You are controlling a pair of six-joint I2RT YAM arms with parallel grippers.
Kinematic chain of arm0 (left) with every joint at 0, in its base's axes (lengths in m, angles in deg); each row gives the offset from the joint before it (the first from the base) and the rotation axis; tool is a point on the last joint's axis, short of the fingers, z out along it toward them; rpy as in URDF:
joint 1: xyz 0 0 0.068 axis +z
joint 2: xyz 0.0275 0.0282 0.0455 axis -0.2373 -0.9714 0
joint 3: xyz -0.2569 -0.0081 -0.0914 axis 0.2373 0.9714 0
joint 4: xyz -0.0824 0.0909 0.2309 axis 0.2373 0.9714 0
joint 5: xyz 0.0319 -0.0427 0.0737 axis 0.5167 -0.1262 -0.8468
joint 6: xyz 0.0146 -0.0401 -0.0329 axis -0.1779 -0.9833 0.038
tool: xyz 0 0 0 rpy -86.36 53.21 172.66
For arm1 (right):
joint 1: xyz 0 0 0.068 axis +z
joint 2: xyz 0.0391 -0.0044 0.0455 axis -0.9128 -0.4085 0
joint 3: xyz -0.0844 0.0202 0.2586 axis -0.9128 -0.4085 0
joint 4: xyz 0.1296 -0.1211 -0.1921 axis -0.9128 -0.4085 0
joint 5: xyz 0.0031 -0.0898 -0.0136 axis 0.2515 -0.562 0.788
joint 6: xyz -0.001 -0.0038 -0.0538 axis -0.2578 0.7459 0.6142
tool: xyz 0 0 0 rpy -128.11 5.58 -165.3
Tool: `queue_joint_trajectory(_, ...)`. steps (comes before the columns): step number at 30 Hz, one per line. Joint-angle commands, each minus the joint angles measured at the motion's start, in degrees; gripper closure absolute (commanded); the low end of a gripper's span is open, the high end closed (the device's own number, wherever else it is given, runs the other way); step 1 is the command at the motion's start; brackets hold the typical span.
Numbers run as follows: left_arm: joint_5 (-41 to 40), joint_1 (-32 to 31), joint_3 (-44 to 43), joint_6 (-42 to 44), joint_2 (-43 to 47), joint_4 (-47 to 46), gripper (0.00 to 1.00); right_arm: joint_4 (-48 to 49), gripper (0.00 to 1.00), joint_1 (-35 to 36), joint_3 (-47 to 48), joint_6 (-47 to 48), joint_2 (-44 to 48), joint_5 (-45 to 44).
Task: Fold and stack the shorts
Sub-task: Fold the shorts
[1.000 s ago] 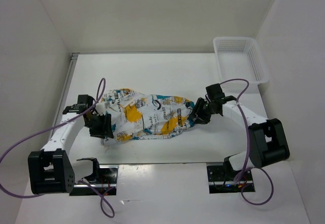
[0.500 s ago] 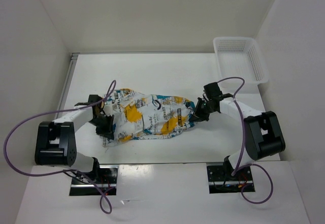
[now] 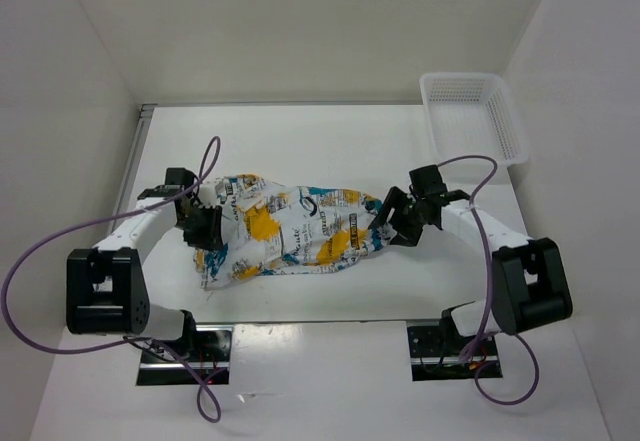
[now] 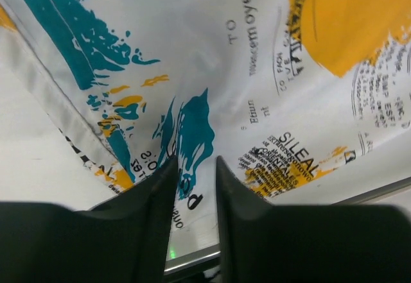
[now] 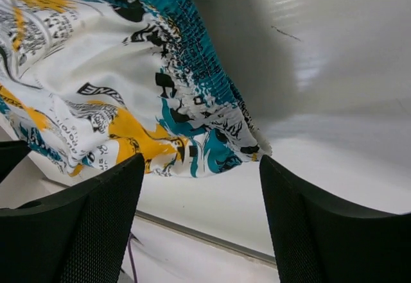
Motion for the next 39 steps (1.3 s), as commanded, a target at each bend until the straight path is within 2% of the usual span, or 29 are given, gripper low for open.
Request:
queue_joint_trajectory(1,-0.3,1.3,-2.5,0.2,-2.4,-0.8,0.6,4.4,0.23,-0.3,-0.6,0.6,-4.6,4.7)
queue_joint_trajectory(2,-0.3,1.3,-3.0,0.2,-2.9,-1.6,0.53,4.4,0.23,-0.3,-0.1,1.1,-5.8,5.3)
queue_joint_trajectory(4,-1.5,1.3,-3.8,0.2,-4.6,-2.1,0.51,5.8,0.25,0.2,-0.1,1.1,-7.2,6.0)
queue_joint_trajectory(5,-1.5,1.3,-4.5,0.2,-5.2,-2.1,0.51,6.4,0.3,0.2,-0.8,1.1,-7.2,6.7)
queue_joint_trajectory(6,-0.9,1.3,-4.5,0.2,-6.5,-2.1,0.46,7.0,0.33,0.2,-0.9,0.6,-7.2,6.7)
queue_joint_trajectory(8,0.7,1.3,-3.4,0.2,-7.6,-3.8,0.46,7.5,0.42,0.2,-1.5,0.6,-7.9,5.0)
queue_joint_trajectory(10,2.0,1.3,-0.6,0.2,-8.4,-5.9,0.45,7.5,0.43,0.2,-1.5,0.1,-8.8,4.4)
queue_joint_trajectory(13,2.6,1.3,0.5,0.2,-12.2,-9.5,0.45,9.0,0.49,0.2,-1.5,-1.5,-9.9,2.4)
queue_joint_trajectory(14,3.2,1.3,0.5,0.2,-14.4,-10.5,0.5,9.5,0.54,0.2,-1.5,-2.0,-9.9,1.4)
queue_joint_trajectory(15,3.9,0.8,0.5,0.2,-15.4,-10.5,0.52,8.7,0.65,0.2,-1.5,-2.5,-11.0,-0.4)
queue_joint_trajectory(18,4.4,-0.5,-0.2,0.2,-17.5,-11.9,0.57,7.4,0.74,0.2,-0.2,-4.2,-14.2,-3.3)
queue_joint_trajectory(23,6.2,-4.2,-2.1,0.2,-19.5,-13.9,0.58,4.1,0.74,-0.3,0.9,-8.2,-17.1,-8.8)
queue_joint_trajectory(28,7.2,-9.6,-6.3,0.2,-22.5,-15.1,0.58,0.1,0.69,-0.8,2.2,-12.1,-13.8,-15.0)
queue_joint_trajectory(31,5.7,-11.2,-11.9,0.2,-24.9,-13.2,0.57,-2.0,0.68,-0.8,4.5,-13.0,-10.8,-17.4)
queue_joint_trajectory(34,3.7,-11.3,-16.7,0.2,-24.9,-10.7,0.53,-2.8,0.64,-0.8,7.0,-12.3,-8.7,-18.9)
queue_joint_trajectory(37,2.6,-8.4,-18.5,0.2,-22.7,-7.6,0.48,-2.8,0.57,-0.8,8.8,-11.0,-7.4,-19.4)
queue_joint_trajectory(39,2.6,-6.3,-18.5,0.2,-19.0,-6.1,0.45,-2.8,0.47,-0.8,9.5,-10.2,-5.1,-17.3)
